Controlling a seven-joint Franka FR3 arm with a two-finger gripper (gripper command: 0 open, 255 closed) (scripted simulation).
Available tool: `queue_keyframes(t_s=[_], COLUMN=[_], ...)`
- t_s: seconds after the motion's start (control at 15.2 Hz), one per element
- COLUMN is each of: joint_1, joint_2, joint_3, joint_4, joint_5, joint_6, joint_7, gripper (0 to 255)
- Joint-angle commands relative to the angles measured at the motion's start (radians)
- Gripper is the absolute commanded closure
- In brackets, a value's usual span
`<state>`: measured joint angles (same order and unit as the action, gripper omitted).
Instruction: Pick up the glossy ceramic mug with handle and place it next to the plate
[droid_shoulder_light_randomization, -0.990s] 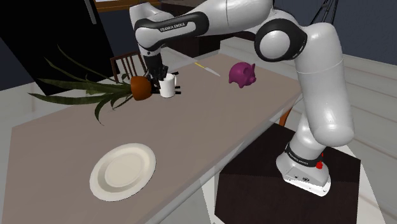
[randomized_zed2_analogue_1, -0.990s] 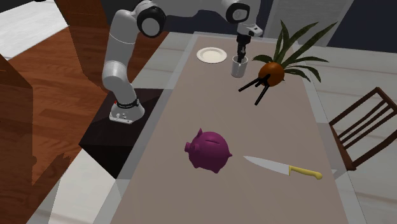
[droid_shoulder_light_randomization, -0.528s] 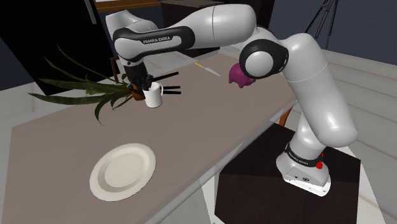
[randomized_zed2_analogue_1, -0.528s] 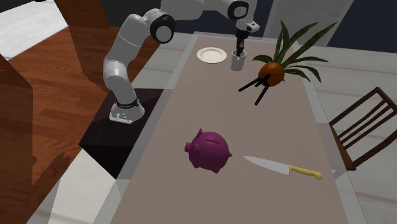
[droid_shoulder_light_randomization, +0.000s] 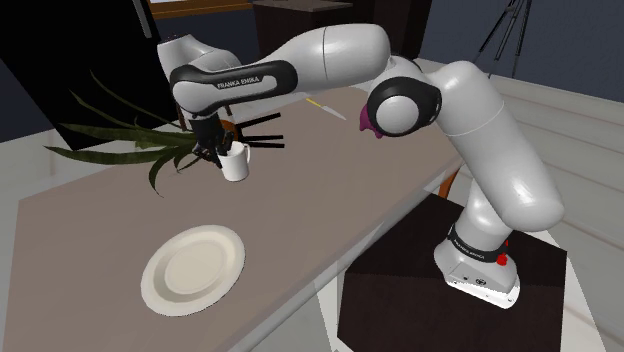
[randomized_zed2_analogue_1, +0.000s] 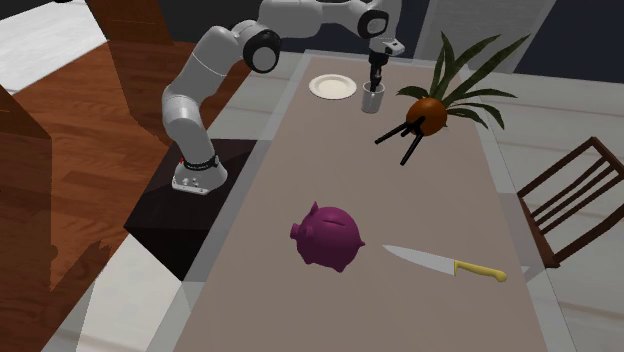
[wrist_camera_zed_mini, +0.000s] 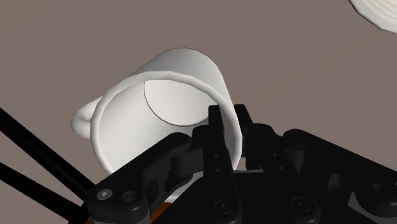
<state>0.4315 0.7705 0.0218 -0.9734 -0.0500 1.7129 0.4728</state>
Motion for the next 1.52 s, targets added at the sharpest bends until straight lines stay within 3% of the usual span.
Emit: queue_keyframes(t_s=[0.0,0.46,0.92,0.99,1.32,1.45], joint_1=[-0.002,-0.002,-0.002,-0.002,-0.002,-0.001], joint_2=[-0.008,0.001,0.001,0.001,0.001,-0.003], joint_3=[0.0,0.0,0.0,0.0,0.0,0.0], joint_4=[-0.042,-0.123,-0.123,-0.123,-0.123,-0.061], joint_5=[0.0,-0.001,-0.001,-0.001,-0.001,-0.001], joint_6=[0.035,0.125,0.125,0.125,0.125,0.06], joint_7=[0.0,0.004,0.004,0.004,0.004,0.002], gripper=[255,255,255,0,0,0])
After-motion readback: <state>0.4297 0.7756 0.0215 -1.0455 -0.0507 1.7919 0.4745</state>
